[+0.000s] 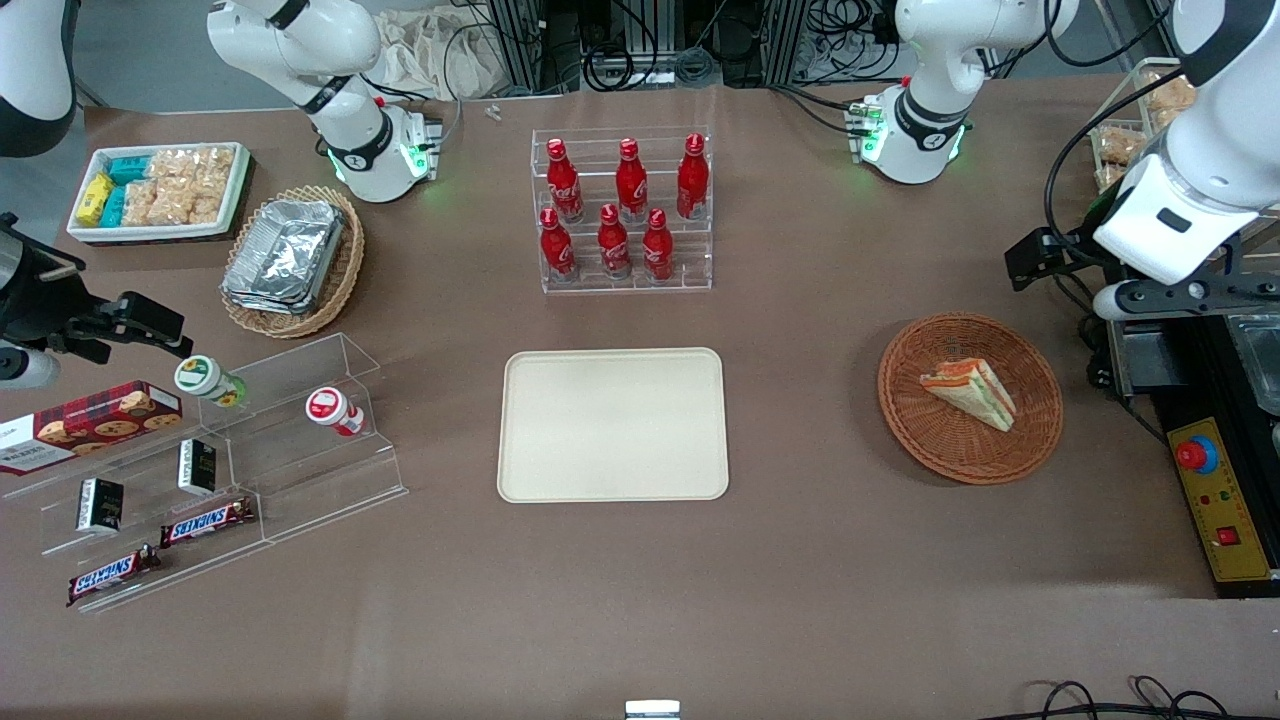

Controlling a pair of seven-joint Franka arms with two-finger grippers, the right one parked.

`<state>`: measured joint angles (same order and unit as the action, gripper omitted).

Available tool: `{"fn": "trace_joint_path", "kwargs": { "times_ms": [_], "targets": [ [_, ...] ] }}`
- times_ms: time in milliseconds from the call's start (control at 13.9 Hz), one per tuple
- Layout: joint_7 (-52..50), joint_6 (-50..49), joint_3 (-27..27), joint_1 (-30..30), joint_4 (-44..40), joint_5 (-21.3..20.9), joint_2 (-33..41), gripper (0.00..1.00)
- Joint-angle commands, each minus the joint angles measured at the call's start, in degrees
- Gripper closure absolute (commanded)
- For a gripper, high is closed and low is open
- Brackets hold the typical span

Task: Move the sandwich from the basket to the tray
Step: 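Move the left gripper down over the sandwich in the wicker basket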

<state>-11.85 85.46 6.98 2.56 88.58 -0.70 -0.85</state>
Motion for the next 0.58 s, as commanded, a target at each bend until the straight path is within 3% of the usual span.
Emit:
{"fn": "trace_joint_path", "kwargs": {
  "times_ms": [0, 289, 505],
  "targets": [
    [0.4, -2.1, -0.1, -0.4, -0.1, -0.2, 1.3, 0.0],
    [-0.4, -2.5, -0.2, -0.7, 0.0, 0.0, 0.5, 0.0],
    [-6.8, -2.1, -1.4, -0.9, 2.4, -0.5, -0.6, 0.0]
  ]
}}
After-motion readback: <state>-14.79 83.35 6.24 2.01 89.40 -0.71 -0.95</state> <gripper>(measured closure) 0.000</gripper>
